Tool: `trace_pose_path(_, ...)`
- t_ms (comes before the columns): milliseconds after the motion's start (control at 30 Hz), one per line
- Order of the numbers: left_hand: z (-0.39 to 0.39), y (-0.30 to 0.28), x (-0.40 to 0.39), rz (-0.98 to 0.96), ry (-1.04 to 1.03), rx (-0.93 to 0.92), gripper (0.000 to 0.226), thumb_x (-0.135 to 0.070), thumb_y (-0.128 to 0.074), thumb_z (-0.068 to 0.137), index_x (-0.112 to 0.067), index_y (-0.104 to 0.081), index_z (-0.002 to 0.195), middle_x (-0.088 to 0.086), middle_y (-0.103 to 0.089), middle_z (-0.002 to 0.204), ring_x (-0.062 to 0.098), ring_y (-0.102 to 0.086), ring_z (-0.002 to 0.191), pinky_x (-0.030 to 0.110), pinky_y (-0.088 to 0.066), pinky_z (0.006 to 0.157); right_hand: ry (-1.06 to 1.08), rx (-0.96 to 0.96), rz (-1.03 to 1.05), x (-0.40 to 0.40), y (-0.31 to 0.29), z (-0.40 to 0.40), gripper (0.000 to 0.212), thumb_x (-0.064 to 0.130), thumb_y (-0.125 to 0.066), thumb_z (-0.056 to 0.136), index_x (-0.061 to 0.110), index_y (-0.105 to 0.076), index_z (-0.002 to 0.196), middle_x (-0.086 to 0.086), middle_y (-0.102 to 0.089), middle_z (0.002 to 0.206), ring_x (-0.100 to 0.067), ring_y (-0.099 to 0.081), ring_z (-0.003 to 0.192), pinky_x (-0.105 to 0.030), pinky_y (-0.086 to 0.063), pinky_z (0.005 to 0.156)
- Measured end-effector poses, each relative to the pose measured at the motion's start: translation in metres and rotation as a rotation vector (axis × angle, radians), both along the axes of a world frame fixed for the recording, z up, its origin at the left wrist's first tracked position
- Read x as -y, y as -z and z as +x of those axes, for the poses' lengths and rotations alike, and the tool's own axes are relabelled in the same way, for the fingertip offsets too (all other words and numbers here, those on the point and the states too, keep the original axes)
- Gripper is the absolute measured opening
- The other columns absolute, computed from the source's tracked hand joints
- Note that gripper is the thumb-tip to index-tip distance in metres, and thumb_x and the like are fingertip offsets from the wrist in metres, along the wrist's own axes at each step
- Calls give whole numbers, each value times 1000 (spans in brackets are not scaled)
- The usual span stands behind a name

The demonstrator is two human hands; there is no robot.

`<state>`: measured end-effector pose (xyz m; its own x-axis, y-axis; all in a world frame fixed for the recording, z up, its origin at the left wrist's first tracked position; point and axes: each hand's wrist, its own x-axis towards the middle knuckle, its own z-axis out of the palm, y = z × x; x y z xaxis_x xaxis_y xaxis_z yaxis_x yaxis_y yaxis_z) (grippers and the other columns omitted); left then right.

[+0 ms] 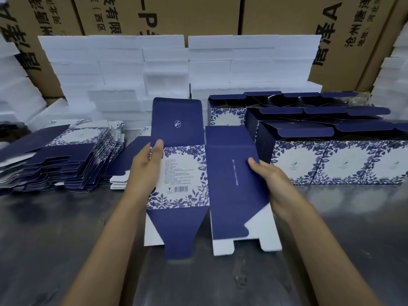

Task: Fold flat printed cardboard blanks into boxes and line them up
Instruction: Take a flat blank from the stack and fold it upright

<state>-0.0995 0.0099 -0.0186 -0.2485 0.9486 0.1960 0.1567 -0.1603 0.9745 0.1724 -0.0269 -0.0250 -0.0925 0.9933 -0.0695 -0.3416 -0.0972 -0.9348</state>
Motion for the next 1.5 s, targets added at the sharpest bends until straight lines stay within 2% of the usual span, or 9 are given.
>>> trace_pose_path(133, 3, -4, 2, 10, -43, 142, 56, -63, -47, 96, -27, -56, 138, -4, -59, 141, 18, -55, 131, 48, -40, 112, -63, 79, 10, 4, -1, 3, 23, 25, -64, 99, 16, -75, 117, -8, -76, 116, -27, -75, 104, -33, -62, 75)
trace_pose_path(267, 8, -2, 3, -33, -9, 124, 25, -57, -51, 98, -48, -72, 88, -25, -74, 88, -6, -69, 78, 24, -55, 72, 51, 96, 92, 2, -2, -2, 20, 24, -60, 103, 24, -72, 118, -1, -77, 115, -22, -75, 104, -31, -62, 79)
trace_pose_path(433, 11, 1, 2, -21, -46, -24, 39, -49, -41, 104, -24, -69, 101, -8, -74, 101, 16, -69, 100, 41, -54, 92, -63, -20, 8, 0, -3, 3, 28, 30, -65, 97, 24, -73, 123, -5, -75, 121, -24, -74, 107, -38, -62, 85)
trace_pose_path(633, 11, 8, -3, -36, -118, -19, 41, -62, -53, 87, -29, -59, 111, -12, -67, 101, 22, -65, 109, 43, -51, 91, -63, -45, 86, 1, -4, 9, 36, 12, -60, 97, 24, -67, 130, -5, -73, 126, -25, -72, 112, -37, -62, 85)
trace_pose_path(733, 14, 10, -2, -62, 15, -42, 82, -56, -65, 66, -46, -39, 143, -12, -56, 132, 14, -54, 127, 44, -43, 108, -14, -104, 77, 2, -7, 12, 30, 14, -62, 92, 22, -72, 120, -5, -76, 119, -22, -74, 104, -38, -61, 83)
trace_pose_path(900, 27, 7, 9, -104, 442, -114, 88, -35, -73, 55, -68, -44, 131, -24, -36, 156, -2, -42, 137, 39, -33, 118, 45, -193, 75, 4, -12, 15, 15, 19, -69, 84, 22, -81, 92, -4, -77, 106, -18, -75, 90, -33, -58, 75)
trace_pose_path(1033, 37, 7, 16, -46, 678, -227, 103, -26, -85, 69, -60, -27, 147, -32, -19, 159, -17, -18, 142, 10, -30, 109, -16, -185, 146, 9, -14, 10, 11, 30, -71, 81, 24, -80, 82, 0, -77, 92, -15, -74, 78, -24, -57, 60)
trace_pose_path(1267, 40, 1, 20, 176, 421, -59, 64, -15, -73, 85, -47, -52, 137, -38, -59, 125, -17, -53, 117, 4, -46, 80, -109, 39, 130, 3, -9, -10, 49, 46, -40, 101, 27, -58, 143, 1, -65, 137, -19, -59, 112, -40, -38, 95)
trace_pose_path(1500, 48, -5, 28, 177, 374, 7, 41, -40, -78, 84, -43, -62, 122, -21, -62, 127, 0, -57, 120, 10, -46, 86, -134, 224, 266, 5, -2, -23, 84, 15, -72, 79, 39, -38, 152, 7, -54, 150, -15, -56, 134, -45, -41, 115)
